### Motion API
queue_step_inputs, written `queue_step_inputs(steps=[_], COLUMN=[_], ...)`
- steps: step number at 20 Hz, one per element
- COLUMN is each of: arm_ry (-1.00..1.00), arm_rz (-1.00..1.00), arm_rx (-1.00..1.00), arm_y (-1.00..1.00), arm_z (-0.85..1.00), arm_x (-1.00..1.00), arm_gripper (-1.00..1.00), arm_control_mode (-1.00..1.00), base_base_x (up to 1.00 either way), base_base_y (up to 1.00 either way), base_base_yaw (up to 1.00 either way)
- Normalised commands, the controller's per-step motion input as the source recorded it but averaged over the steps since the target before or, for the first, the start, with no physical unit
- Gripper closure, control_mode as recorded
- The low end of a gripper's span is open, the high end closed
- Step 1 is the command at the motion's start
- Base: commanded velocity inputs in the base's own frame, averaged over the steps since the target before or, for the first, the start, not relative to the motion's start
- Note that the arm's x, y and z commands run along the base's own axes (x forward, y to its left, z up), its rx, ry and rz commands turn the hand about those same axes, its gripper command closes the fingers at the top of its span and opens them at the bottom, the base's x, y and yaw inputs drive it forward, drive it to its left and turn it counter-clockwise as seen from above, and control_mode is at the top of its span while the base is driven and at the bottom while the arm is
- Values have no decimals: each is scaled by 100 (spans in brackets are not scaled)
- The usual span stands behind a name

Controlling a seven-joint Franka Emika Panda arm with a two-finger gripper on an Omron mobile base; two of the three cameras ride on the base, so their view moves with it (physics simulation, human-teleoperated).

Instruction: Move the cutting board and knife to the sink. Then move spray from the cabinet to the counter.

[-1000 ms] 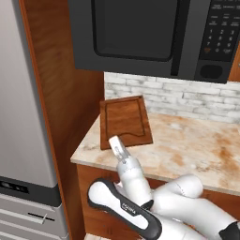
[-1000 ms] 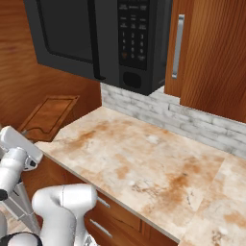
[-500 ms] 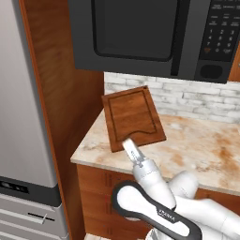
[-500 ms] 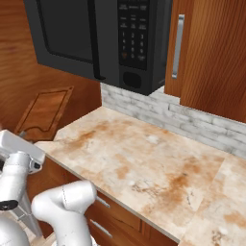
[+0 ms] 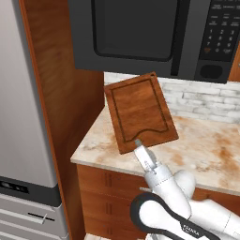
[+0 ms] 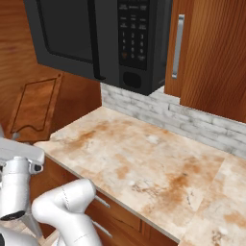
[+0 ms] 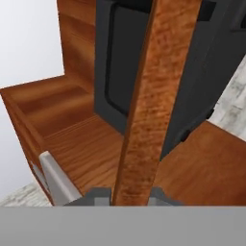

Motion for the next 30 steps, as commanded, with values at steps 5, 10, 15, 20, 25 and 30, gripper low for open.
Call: queue_step_inputs(steps=[5, 10, 15, 20, 25, 30], arm_ry=[-5, -9, -14, -8, -11, -2], arm_rz=[-2, -4, -5, -5, -3, 0], arm_rx=[0, 0, 0, 0, 0, 0], arm_y=[0, 1, 1, 0, 0, 0], arm_z=[10, 42, 54, 37, 33, 7], arm_x=[-36, -37, -25, -4, -23, -7], arm_gripper=[100, 100, 100, 100, 100, 100], arm_control_mode=[-100, -100, -100, -100, -100, 100], base_base_x=[0, 0, 0, 0, 0, -44], base_base_y=[0, 0, 0, 0, 0, 1], base_base_yaw=[0, 0, 0, 0, 0, -2])
